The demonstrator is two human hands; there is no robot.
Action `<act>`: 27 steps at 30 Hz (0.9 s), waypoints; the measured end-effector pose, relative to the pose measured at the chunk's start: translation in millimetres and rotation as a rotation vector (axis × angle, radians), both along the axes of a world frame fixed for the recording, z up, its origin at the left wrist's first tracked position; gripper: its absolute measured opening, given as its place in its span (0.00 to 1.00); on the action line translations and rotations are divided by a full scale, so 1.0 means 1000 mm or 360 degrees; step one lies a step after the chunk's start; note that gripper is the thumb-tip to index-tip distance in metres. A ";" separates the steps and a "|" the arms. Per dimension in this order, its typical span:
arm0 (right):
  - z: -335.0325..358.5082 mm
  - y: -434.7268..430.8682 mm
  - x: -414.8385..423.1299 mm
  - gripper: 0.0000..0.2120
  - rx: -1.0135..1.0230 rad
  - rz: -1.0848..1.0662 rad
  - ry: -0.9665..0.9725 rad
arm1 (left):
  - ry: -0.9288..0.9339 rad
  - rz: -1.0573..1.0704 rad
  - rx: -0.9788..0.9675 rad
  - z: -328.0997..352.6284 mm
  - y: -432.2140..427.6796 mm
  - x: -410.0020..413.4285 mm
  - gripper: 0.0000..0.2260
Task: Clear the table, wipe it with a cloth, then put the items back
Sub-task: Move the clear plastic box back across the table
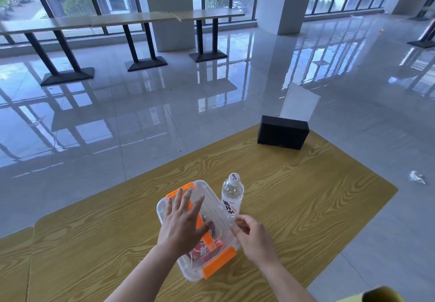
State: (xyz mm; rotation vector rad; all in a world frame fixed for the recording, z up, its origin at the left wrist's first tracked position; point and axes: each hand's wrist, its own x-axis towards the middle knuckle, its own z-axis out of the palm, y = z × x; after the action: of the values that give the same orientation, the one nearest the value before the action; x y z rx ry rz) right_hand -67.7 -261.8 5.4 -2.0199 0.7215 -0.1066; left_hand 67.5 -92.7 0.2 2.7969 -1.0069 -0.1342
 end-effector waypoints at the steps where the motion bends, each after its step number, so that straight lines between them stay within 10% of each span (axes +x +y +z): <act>1: 0.002 -0.002 0.000 0.19 -0.0015 0.0007 -0.0007 | -0.0020 -0.0001 0.0014 0.002 0.000 0.000 0.37; 27: 0.068 -0.053 -0.046 0.25 -0.1069 0.0356 0.0338 | -0.0059 -0.0130 -0.0135 0.064 -0.038 -0.085 0.29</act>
State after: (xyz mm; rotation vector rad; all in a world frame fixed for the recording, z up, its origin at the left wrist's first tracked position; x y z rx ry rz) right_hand -113.6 -314.5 73.3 -2.7742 0.6334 0.0012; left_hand -17.9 -130.2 64.1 2.6926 -1.1089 -0.0484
